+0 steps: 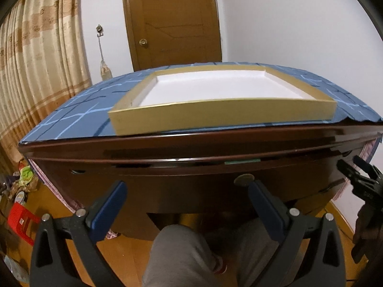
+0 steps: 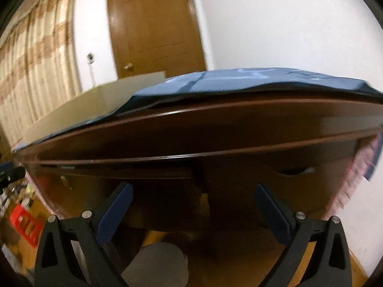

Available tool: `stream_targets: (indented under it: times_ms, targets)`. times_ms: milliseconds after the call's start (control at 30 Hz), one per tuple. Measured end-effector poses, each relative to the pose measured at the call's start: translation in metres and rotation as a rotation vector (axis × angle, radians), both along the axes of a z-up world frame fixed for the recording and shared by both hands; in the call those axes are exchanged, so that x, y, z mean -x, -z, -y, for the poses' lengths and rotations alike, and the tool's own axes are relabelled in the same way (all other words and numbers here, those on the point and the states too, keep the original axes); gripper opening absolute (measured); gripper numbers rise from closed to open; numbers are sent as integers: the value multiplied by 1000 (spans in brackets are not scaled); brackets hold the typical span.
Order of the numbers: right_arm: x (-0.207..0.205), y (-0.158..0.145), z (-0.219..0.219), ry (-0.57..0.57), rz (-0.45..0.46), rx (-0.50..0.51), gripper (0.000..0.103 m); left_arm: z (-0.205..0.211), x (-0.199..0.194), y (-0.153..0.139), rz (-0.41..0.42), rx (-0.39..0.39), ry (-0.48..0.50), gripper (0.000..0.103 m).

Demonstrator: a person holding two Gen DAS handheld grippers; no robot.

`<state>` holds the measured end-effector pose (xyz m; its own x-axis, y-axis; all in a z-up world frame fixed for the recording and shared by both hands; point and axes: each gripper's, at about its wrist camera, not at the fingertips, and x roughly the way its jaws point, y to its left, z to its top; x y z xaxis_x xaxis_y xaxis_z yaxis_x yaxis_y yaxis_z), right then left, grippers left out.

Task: Take underwear out of drawer
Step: 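Hook the right gripper on the drawer front and pull it open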

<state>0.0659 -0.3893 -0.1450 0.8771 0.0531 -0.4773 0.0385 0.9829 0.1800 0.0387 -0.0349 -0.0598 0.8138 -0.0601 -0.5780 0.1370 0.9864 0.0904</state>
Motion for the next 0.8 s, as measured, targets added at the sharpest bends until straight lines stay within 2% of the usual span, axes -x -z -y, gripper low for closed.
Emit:
stream_targets:
  times_ms: [500, 633, 733, 800]
  targets:
    - [-49, 15, -6, -186, 18, -80, 102, -1, -11, -7, 36, -15, -15, 103]
    - [-56, 21, -19, -262, -28, -129, 102, -5, -12, -9, 42, -9, -23, 103]
    - [-56, 24, -33, -254, -38, -43, 102, -11, -13, -10, 45, 1, -35, 103]
    - [-55, 24, -34, -258, -48, -44, 102, -15, -14, -10, 46, 4, -43, 103]
